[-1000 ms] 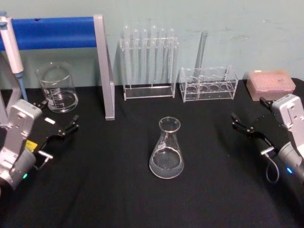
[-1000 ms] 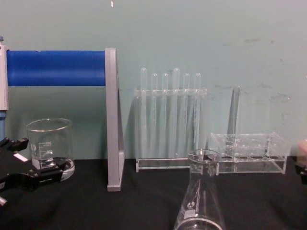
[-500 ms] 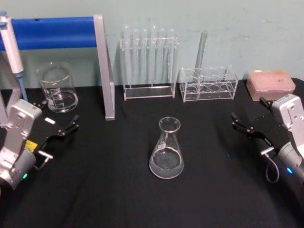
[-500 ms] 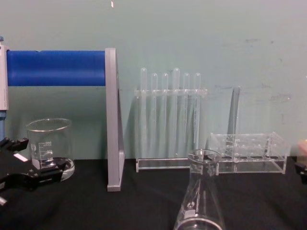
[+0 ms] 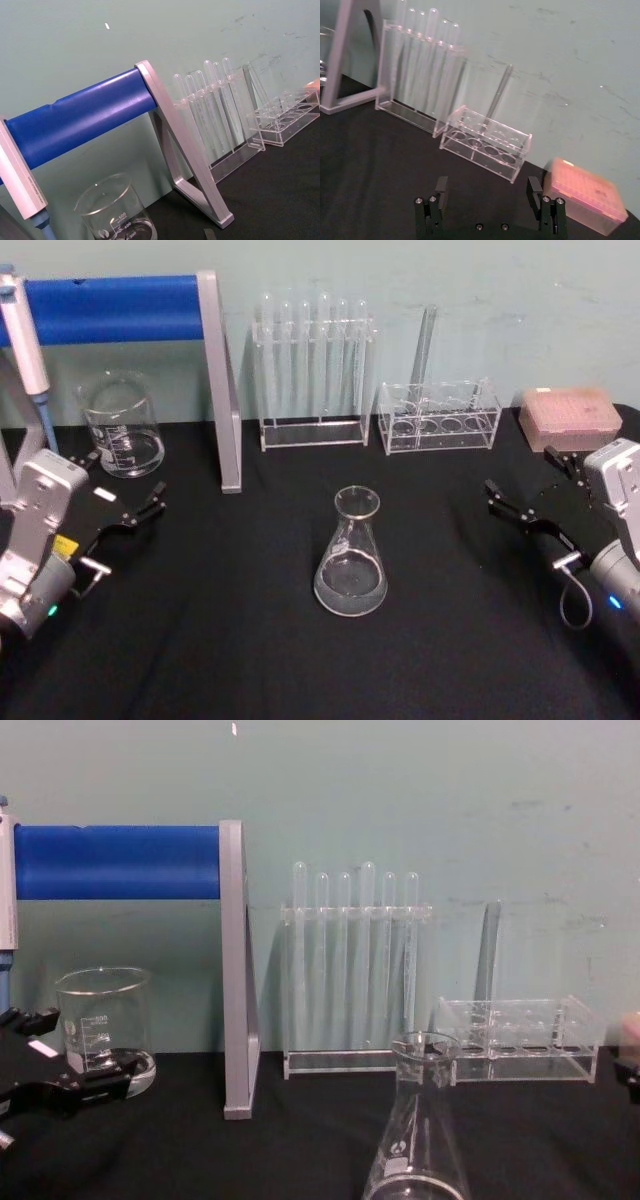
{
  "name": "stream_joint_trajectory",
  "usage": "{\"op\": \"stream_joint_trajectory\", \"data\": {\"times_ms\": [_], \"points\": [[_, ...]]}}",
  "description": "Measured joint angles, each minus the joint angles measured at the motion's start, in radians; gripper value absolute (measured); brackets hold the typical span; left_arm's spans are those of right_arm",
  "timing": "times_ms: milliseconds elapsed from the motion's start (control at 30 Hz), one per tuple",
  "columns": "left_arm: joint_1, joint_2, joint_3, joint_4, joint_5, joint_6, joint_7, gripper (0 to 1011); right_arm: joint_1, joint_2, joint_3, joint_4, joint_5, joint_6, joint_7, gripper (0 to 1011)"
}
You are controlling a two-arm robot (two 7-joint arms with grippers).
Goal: Grasp the erlenmeyer flask with one hand, shake it three times, then place it back.
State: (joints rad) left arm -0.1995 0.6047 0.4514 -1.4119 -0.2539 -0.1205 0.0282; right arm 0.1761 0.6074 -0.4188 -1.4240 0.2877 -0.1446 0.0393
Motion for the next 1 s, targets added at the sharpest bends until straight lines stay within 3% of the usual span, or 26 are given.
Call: {"op": "stream_joint_trajectory", "data": {"times_ms": [300, 533, 1000], "points": [[0.0, 0.0, 0.0, 0.0, 0.0, 0.0, 0.0, 1001, -0.061, 0.031, 0.036, -0.07, 0.084, -0.003, 0.115, 1000], [0.0, 0.0, 0.0, 0.0, 0.0, 0.0, 0.0, 1001, -0.106, 0.059, 0.044, -0.13, 0.116, -0.013, 0.205, 1000], [0.0, 0.0, 0.0, 0.0, 0.0, 0.0, 0.0, 1001, -0.11, 0.064, 0.03, -0.159, 0.189, -0.043, 0.423, 1000]]}}
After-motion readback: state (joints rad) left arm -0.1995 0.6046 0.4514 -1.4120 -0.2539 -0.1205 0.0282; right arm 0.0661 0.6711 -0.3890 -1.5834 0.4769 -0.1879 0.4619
